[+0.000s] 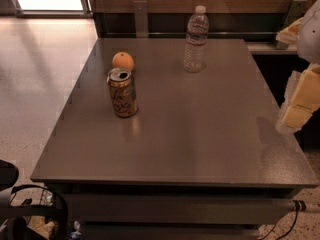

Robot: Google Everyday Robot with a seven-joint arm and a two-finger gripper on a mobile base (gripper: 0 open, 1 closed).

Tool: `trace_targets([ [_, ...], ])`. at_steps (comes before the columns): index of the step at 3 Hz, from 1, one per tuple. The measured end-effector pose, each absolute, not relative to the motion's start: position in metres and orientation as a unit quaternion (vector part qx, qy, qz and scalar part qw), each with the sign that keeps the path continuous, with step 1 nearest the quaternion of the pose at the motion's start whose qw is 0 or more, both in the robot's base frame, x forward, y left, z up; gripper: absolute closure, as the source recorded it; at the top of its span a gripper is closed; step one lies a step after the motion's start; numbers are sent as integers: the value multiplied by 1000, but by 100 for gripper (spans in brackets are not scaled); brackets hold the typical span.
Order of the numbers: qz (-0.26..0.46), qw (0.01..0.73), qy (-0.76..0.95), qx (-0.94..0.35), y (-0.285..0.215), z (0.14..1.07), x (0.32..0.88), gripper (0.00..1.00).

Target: Pick water bottle

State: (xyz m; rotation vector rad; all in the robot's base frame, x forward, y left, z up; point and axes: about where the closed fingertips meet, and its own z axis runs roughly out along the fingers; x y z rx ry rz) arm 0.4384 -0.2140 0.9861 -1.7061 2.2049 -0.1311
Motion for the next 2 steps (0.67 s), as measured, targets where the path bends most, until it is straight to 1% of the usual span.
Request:
trace_targets([
  [1,-46,174,778,-602,-214,986,438,0],
  [2,-42,213,780,-587,-216,995,454,0],
])
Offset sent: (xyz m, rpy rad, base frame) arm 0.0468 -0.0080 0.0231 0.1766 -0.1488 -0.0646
